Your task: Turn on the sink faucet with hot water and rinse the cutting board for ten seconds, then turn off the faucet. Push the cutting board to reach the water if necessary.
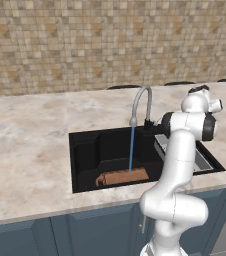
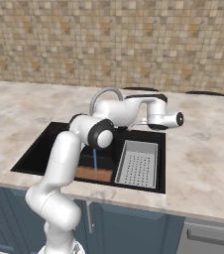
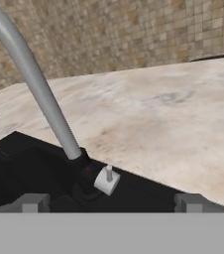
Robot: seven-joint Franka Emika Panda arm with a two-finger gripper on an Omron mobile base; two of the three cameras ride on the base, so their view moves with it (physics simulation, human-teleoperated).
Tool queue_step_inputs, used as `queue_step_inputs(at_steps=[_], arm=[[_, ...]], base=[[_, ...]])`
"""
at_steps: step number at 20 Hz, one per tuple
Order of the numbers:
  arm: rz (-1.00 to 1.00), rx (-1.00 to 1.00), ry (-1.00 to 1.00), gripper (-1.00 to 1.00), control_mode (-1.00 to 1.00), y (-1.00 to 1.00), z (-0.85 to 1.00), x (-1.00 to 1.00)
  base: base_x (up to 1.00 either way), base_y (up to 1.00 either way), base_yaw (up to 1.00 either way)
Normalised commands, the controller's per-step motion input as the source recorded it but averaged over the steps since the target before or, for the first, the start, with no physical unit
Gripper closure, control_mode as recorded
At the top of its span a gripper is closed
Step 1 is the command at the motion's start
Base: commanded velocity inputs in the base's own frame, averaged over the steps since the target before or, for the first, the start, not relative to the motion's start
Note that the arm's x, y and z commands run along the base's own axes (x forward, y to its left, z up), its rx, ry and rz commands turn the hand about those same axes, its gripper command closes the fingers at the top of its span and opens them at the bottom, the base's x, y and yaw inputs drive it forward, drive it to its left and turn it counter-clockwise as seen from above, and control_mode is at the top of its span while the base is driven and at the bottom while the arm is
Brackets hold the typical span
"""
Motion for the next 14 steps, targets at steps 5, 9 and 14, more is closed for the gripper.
queue_step_inputs(at_steps=[5,9,14], arm=[[0.00,0.00,0.00,-1.00,-1.00,0.28,-0.01,0.00],[0.00,0.00,0.00,-1.00,-1.00,0.22,-0.05,0.00],[0.00,0.00,0.00,-1.00,-1.00,0.02,-0.01,0.00]], base=[[0.00,0.00,0.00],[0.00,0.00,0.00],[0.00,0.00,0.00]])
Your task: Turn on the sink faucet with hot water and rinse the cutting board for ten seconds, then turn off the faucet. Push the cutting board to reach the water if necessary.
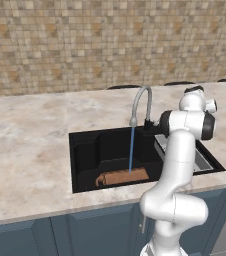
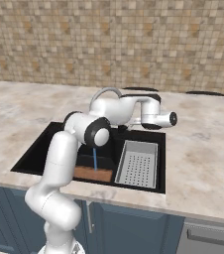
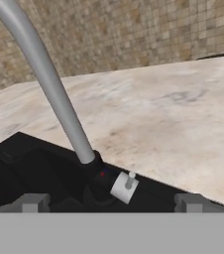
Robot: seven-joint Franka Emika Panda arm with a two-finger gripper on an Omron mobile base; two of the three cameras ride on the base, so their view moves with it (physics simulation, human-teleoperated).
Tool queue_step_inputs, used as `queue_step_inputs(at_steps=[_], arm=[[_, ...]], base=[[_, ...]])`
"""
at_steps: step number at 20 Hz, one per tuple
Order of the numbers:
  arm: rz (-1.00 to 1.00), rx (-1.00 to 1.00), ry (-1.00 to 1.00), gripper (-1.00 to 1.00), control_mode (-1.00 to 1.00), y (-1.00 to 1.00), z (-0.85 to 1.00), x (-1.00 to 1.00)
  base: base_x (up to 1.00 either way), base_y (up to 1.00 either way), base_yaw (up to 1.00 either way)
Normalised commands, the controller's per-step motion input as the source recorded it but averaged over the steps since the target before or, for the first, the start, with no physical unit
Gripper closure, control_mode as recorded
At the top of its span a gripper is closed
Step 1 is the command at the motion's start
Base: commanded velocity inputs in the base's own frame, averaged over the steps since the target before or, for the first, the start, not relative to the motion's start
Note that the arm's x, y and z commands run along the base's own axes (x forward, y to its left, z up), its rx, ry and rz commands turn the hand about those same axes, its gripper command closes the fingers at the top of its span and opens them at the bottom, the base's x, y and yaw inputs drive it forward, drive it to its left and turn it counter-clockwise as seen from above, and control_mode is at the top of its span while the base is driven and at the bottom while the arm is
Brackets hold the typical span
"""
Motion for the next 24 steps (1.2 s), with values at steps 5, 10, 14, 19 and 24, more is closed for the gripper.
queue_step_inputs(at_steps=[5,10,14,19,24], arm=[[0.00,0.00,0.00,-1.00,-1.00,0.00,0.00,0.00],[0.00,0.00,0.00,-1.00,-1.00,0.00,0.00,0.00],[0.00,0.00,0.00,-1.00,-1.00,0.00,0.00,0.00],[0.00,0.00,0.00,-1.00,-1.00,0.00,0.00,0.00],[0.00,0.00,0.00,-1.00,-1.00,0.00,0.00,0.00]], base=[[0.00,0.00,0.00],[0.00,0.00,0.00],[0.00,0.00,0.00],[0.00,0.00,0.00],[0.00,0.00,0.00]])
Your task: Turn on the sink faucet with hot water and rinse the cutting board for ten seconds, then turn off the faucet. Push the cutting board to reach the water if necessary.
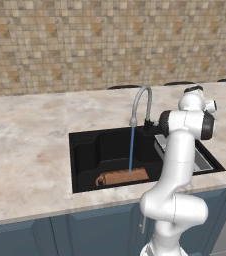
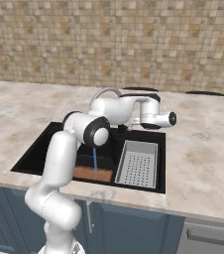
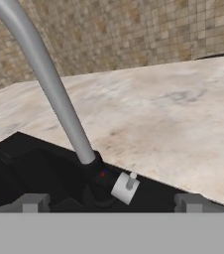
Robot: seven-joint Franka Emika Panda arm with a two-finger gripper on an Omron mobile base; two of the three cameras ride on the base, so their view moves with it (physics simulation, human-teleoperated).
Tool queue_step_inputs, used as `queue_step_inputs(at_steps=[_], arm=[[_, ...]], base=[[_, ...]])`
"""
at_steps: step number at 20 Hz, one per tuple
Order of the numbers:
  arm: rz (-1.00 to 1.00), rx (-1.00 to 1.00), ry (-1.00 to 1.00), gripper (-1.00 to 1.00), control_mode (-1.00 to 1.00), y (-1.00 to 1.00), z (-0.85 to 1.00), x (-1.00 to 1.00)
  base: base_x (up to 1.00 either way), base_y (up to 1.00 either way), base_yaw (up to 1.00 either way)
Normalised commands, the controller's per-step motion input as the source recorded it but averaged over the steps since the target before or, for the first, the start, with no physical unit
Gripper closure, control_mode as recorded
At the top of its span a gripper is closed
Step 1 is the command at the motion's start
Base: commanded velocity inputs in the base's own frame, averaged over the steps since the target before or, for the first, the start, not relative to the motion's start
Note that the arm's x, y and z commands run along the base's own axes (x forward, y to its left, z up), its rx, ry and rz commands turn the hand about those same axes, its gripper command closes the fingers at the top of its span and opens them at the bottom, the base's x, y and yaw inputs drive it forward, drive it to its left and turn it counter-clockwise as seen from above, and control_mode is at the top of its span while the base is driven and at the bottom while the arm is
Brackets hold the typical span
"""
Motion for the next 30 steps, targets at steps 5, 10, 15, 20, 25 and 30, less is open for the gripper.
queue_step_inputs(at_steps=[5,10,15,20,25,30], arm=[[0.00,0.00,0.00,-1.00,-1.00,0.00,0.00,0.00],[0.00,0.00,0.00,-1.00,-1.00,0.00,0.00,0.00],[0.00,0.00,0.00,-1.00,-1.00,0.00,0.00,0.00],[0.00,0.00,0.00,-1.00,-1.00,0.00,0.00,0.00],[0.00,0.00,0.00,-1.00,-1.00,0.00,0.00,0.00],[0.00,0.00,0.00,-1.00,-1.00,0.00,0.00,0.00]], base=[[0.00,0.00,0.00],[0.00,0.00,0.00],[0.00,0.00,0.00],[0.00,0.00,0.00],[0.00,0.00,0.00],[0.00,0.00,0.00]])
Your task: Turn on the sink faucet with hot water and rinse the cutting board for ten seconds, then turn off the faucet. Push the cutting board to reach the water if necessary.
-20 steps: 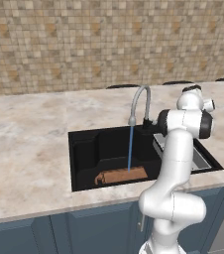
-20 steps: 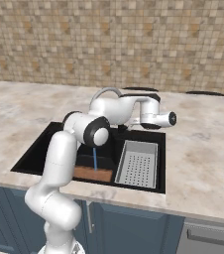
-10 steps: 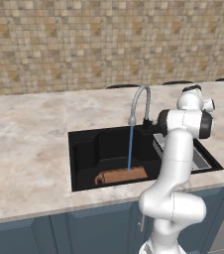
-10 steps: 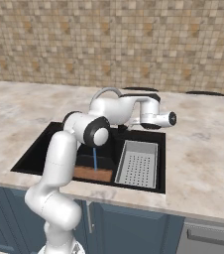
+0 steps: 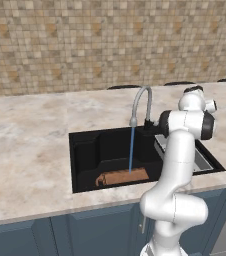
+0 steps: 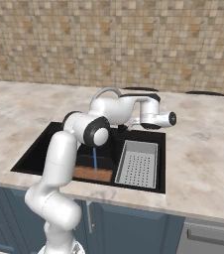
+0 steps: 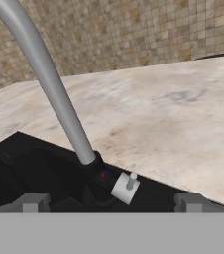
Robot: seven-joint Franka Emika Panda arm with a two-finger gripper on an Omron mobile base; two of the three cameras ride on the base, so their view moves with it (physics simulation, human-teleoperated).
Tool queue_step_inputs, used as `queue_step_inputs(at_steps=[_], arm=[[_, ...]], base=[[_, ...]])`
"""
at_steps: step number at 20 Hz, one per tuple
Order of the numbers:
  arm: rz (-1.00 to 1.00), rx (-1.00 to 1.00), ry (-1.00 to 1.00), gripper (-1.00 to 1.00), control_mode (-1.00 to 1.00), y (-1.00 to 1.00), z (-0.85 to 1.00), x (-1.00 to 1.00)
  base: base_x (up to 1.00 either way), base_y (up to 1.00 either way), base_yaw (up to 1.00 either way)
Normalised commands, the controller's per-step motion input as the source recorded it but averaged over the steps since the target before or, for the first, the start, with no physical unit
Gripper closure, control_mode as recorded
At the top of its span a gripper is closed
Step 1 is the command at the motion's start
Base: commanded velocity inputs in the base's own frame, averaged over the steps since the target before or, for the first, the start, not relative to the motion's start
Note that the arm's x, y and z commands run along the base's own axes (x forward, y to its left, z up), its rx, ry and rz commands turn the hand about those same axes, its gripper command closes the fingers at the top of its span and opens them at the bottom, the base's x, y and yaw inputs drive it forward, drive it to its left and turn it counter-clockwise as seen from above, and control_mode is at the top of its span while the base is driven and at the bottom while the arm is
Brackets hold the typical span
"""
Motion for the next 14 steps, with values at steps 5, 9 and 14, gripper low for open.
queue_step_inputs(at_steps=[5,9,14], arm=[[0.00,0.00,0.00,-1.00,-1.00,0.00,0.00,0.00],[0.00,0.00,0.00,-1.00,-1.00,0.00,0.00,0.00],[0.00,0.00,0.00,-1.00,-1.00,0.00,0.00,0.00]], base=[[0.00,0.00,0.00],[0.00,0.00,0.00],[0.00,0.00,0.00]])
